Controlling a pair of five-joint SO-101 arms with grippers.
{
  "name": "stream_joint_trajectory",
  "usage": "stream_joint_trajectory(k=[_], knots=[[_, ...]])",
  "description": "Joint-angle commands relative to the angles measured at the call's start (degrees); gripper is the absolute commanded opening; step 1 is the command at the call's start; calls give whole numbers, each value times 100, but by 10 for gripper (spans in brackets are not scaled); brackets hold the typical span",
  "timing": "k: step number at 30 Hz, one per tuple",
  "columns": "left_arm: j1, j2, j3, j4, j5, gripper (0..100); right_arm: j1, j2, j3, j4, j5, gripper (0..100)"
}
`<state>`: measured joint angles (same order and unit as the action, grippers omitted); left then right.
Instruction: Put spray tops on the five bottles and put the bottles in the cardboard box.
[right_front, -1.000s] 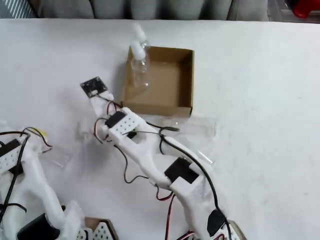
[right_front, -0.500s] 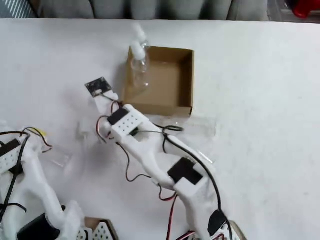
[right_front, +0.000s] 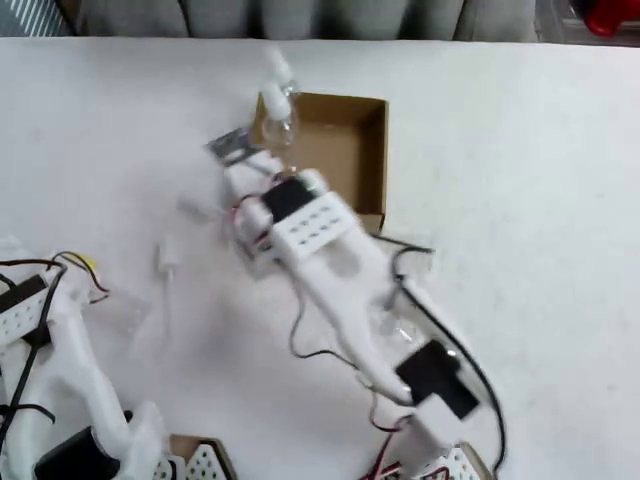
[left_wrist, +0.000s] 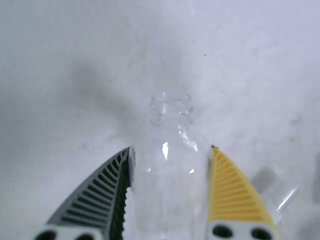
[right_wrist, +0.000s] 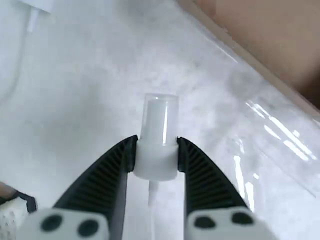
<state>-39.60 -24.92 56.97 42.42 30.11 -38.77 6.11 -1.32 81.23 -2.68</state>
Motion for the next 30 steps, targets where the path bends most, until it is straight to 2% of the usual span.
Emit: stream_joint_trajectory(k=[1,6,9,15,23,30], knots=[[92,-13,-167,-149,26,20,1147,-1138,-202,1015,580,16],[84,-13,-158,-149,-343,20,3073,-1982,-193,1666,1582,16],[66,-13,-158,-149,-378,20,4268,-2396,35,1631,2022,16],[66,-13,-149,-141,-396,20,5745,-3152,1468,1095,2875,16],[66,-13,-141,-141,-396,20,6976,-4031,4088,-1112,3411,16],[66,-13,-97,-158,-404,20,7125,-4013,5266,-2554,3455,22]])
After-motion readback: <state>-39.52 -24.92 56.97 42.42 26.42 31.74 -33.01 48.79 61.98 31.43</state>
